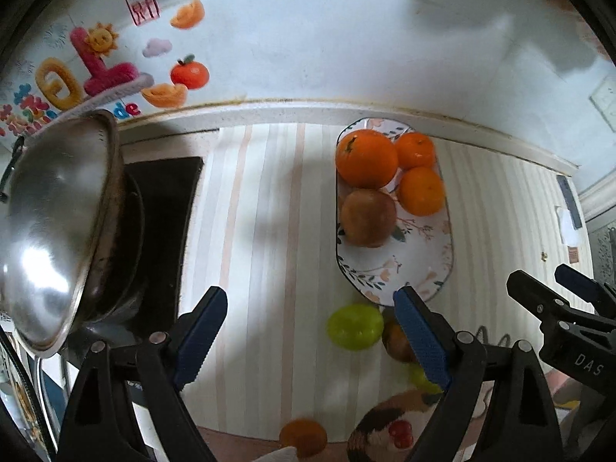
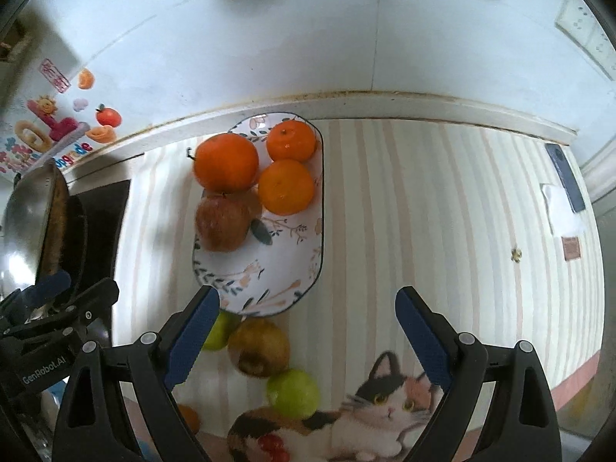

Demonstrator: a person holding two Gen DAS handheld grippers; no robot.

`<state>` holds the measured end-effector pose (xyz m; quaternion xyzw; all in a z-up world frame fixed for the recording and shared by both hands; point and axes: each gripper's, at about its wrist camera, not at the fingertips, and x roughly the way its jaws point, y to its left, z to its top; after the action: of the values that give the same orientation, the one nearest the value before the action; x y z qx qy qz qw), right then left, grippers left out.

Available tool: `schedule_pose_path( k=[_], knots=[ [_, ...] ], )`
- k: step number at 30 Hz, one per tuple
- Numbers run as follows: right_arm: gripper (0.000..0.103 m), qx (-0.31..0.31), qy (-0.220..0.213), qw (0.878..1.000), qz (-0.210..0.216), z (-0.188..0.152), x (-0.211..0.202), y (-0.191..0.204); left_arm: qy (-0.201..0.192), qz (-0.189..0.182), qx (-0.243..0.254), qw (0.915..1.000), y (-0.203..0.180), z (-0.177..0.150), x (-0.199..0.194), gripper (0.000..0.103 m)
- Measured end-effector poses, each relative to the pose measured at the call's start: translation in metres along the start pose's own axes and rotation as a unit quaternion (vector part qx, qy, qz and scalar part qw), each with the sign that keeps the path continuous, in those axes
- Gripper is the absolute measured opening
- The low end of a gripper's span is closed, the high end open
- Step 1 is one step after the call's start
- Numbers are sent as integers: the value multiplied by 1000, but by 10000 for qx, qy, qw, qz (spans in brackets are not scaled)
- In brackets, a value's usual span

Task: Organize fruits
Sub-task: 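Grasp the brown round fruit with the left tool while the right tool grasps the green apple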

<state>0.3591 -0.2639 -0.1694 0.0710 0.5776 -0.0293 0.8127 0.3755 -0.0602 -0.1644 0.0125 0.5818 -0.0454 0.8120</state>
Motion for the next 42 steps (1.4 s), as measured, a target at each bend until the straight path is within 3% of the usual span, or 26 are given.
schedule_pose_path(
  k=[9, 16, 23, 26, 30, 33, 38, 42],
  knots=[
    [95, 4, -406, 9991, -106, -30, -65, 8, -366, 61, 170, 9992, -5, -21, -54, 89],
    [95, 50, -673, 9977, 63, -47, -108, 13, -489, -156, 229, 9984, -11, -35, -87, 89],
    [95, 115, -523, 9982, 277, -58, -113, 11, -368, -283, 232, 9987, -7, -47, -89, 90],
    [95, 147, -109, 9993, 311, -65, -82, 5, -10, -238, 366, 9990, -5, -59, -60, 100],
    [95, 175, 515, 9980, 317, -79, -28, -5, 818, -190, 467, 9954, 3, -86, -3, 100],
    [95, 175, 884, 9955, 299, -89, 10, -10, 1488, -66, 509, 9875, 8, -114, 42, 100],
    [95, 84, 1394, 9901, 166, -104, 65, -15, 2052, -141, 199, 9784, 15, -144, 86, 100],
    [95, 68, 1545, 9877, 215, -109, 89, -15, 2201, -109, -53, 9754, 18, -151, 107, 91]
  ],
)
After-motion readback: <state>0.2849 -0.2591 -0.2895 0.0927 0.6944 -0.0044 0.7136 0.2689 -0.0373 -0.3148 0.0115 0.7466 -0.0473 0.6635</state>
